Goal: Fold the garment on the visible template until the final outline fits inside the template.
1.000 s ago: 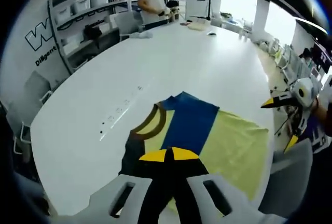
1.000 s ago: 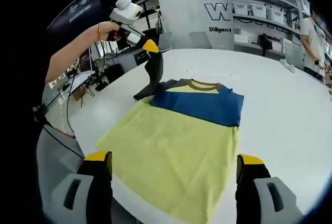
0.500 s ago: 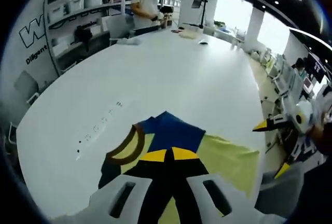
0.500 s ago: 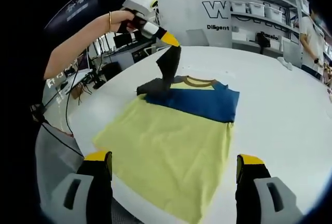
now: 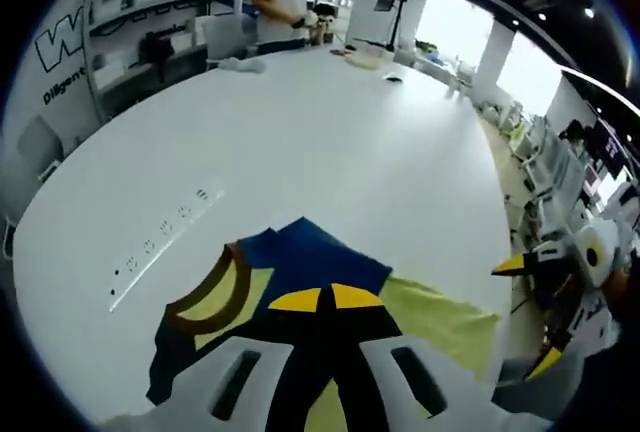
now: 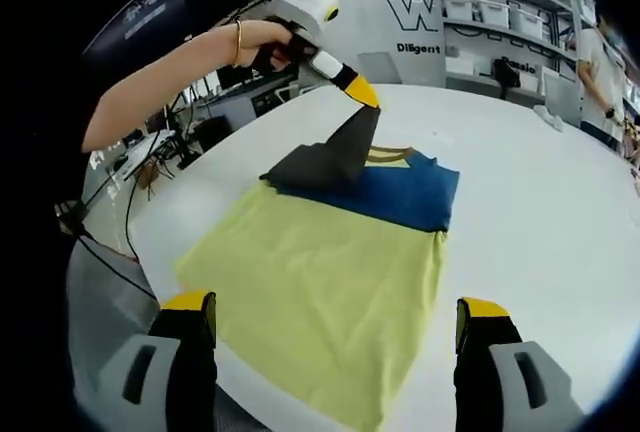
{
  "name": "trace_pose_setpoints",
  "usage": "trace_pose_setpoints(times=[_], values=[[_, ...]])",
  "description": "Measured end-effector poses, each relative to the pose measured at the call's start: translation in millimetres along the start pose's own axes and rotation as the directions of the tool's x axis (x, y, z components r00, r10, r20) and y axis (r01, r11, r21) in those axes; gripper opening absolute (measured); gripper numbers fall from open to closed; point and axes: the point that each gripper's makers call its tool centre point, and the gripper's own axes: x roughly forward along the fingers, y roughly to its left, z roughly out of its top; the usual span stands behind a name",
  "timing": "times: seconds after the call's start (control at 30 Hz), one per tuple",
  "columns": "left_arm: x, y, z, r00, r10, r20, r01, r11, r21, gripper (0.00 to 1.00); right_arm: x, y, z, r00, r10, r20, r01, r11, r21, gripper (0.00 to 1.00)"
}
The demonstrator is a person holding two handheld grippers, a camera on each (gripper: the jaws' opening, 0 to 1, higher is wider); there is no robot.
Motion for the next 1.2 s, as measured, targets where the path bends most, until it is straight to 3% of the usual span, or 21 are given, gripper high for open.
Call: trace_pose_setpoints(times=[0.43, 0.83, 0.9, 1.0, 1.2], values=[[58.6, -6.2, -10.1, 0.999, -0.040, -0.010, 0.039, 0.996, -0.076, 0.01, 11.9, -10.5, 4.4, 1.000, -0.012, 0.024, 0.011, 0.999, 0.030, 0.99], [101.3, 2.5, -13.8, 1.000, -0.025, 0.001, 0.025, 0.999, -0.028, 0.02, 16.9, -18.7, 2.4, 1.000, -0.020, 0.018, 0.019, 0.999, 0.035, 0.99], [105.0, 6.9, -11.1, 1.000, -0.011, 0.028, 0.011, 1.000, -0.007, 0.03, 18.0, -18.8, 2.6, 1.000, -0.019, 0.018, 0.018, 0.999, 0.036, 0.99], [103.1, 6.3, -14.3, 1.000, -0.013, 0.022, 0.013, 1.000, 0.010, 0.02, 19.8, -20.5, 2.6, 1.000, -0.023, 0.017, 0.022, 0.999, 0.039, 0.99], [87.0, 7.6, -8.5, 0.998, -0.013, 0.066, 0.010, 0.999, 0.040, 0.18, 20.9, -20.3, 5.4, 0.999, -0.022, 0.024, 0.021, 0.999, 0.040, 0.99]])
